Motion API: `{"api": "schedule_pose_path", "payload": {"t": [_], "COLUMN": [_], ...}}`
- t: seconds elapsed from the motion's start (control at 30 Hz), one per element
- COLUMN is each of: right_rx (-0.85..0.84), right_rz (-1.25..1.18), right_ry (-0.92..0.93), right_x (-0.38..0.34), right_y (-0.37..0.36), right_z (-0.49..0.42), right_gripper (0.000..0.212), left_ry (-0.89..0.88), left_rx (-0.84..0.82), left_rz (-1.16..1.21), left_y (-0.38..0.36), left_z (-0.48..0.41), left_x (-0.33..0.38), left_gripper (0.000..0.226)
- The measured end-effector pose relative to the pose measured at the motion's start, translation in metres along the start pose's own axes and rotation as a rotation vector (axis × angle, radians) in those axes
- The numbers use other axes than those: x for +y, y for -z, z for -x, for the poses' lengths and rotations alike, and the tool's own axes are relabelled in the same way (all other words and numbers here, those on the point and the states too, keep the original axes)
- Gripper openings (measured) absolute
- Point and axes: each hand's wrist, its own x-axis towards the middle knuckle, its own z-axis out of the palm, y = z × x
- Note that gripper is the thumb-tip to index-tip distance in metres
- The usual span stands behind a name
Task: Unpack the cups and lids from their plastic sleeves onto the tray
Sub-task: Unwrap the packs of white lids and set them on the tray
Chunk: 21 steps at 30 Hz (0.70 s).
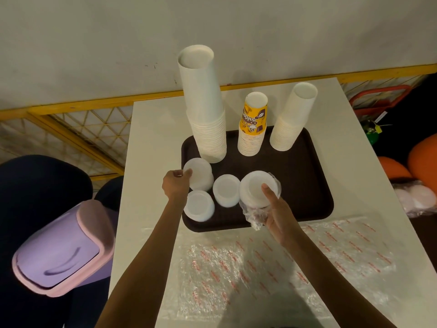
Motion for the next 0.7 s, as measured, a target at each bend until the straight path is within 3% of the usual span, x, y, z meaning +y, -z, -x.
{"api": "schedule_pose_path", "payload": {"t": [0.3,0.4,0.47,0.57,0.63,0.7], "right_rx": [0.006,-0.015,-0.03,-0.074,-0.118,-0.148], "right_rz": [-0.007,-0.011,-0.008,-0.041,-0.074,-0.123], "right_ry": [-0.018,-0.038,-0.074,-0.137,-0.178,-0.221], "right_x": [0.001,0.002,0.001,0.0,0.001,0.005], "right_y": [0.0,0.003,0.005,0.006,0.005,0.006], "right_z": [0.0,0.0,0.0,0.003,0.009,0.014], "right_gripper": [0.029,0.033,0.026,0.016,0.028,0.062], "left_ry": [-0.078,-0.134,-0.215,-0.382,-0.485,-0.571], "left_rx": [0.027,0.111,0.151,0.051,-0.045,-0.116], "left_rz": [-0.121,-0.112,-0.023,0.112,0.143,0.128], "left_y": [-0.002,0.001,0.005,0.015,0.02,0.021], "left_z": [0.003,0.012,0.026,0.06,0.089,0.119], "left_x": [-0.004,0.004,0.016,0.032,0.033,0.028], "left_gripper": [0.038,0.046,0.039,0.012,0.008,0.012]}}
